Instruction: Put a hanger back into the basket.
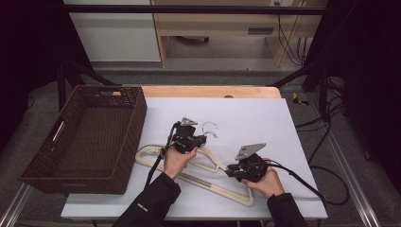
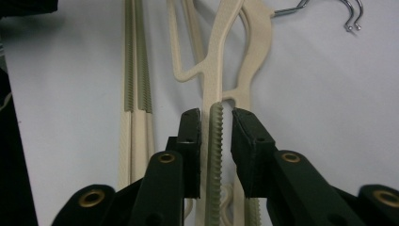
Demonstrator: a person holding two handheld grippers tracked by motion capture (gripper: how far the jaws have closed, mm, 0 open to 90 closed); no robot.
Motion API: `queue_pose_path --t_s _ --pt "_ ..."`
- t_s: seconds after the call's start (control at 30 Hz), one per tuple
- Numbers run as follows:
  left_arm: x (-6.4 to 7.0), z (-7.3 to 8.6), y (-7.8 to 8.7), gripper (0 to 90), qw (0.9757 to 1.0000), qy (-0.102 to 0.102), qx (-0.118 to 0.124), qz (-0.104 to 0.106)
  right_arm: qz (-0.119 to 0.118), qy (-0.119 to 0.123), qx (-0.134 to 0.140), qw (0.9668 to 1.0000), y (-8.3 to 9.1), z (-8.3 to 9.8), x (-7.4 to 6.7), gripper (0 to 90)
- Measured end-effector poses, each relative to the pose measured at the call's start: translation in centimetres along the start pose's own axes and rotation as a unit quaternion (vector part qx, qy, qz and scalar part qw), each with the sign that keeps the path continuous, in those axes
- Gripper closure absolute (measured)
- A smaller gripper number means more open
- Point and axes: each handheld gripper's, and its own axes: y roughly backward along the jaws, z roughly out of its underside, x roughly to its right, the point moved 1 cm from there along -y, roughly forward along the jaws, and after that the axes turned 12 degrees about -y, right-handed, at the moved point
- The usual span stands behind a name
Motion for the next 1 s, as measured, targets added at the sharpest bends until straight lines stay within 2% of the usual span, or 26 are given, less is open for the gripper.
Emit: queue_pose_path --t_s 0.13,0.3,0.47,0.6,0.67,0.77,0.87,1.0 --pt "1.0 0.2 0.8 88.6 0.9997 -0.022 0.005 -0.007 -0.030 -0.013 0.031 0.9990 0.5 -0.4 -0.1 62.5" --pt "1.8 0.4 2.0 88.8 0.9994 -0.028 0.020 -0.003 -0.050 -0.038 0.081 0.9948 1.1 -1.2 -0.6 51.1" --pt "2.4 0.6 3.3 88.8 0.9989 -0.037 0.028 -0.006 -0.066 -0.056 0.098 0.9914 0.7 -2.2 -1.7 48.5" --pt "2.6 0.8 4.1 88.8 0.9986 -0.042 0.034 -0.004 -0.069 -0.068 0.095 0.9907 -0.2 -2.7 -2.4 55.8" --pt "2.8 0.9 4.5 88.8 0.9983 -0.046 0.035 -0.004 -0.079 -0.075 0.093 0.9898 -0.9 -2.9 -2.5 60.5" --pt "2.8 1.0 4.7 88.8 0.9981 -0.052 0.032 -0.001 -0.073 -0.073 0.075 0.9918 -1.6 -2.9 -2.8 68.8" --pt "2.9 1.1 4.8 88.7 0.9980 -0.054 0.033 0.000 -0.081 -0.075 0.066 0.9917 -2.1 -3.0 -3.0 80.3" --pt "2.8 1.2 5.0 88.4 0.9979 -0.055 0.034 0.006 -0.081 -0.089 0.063 0.9907 -2.1 -3.0 -3.1 82.6"
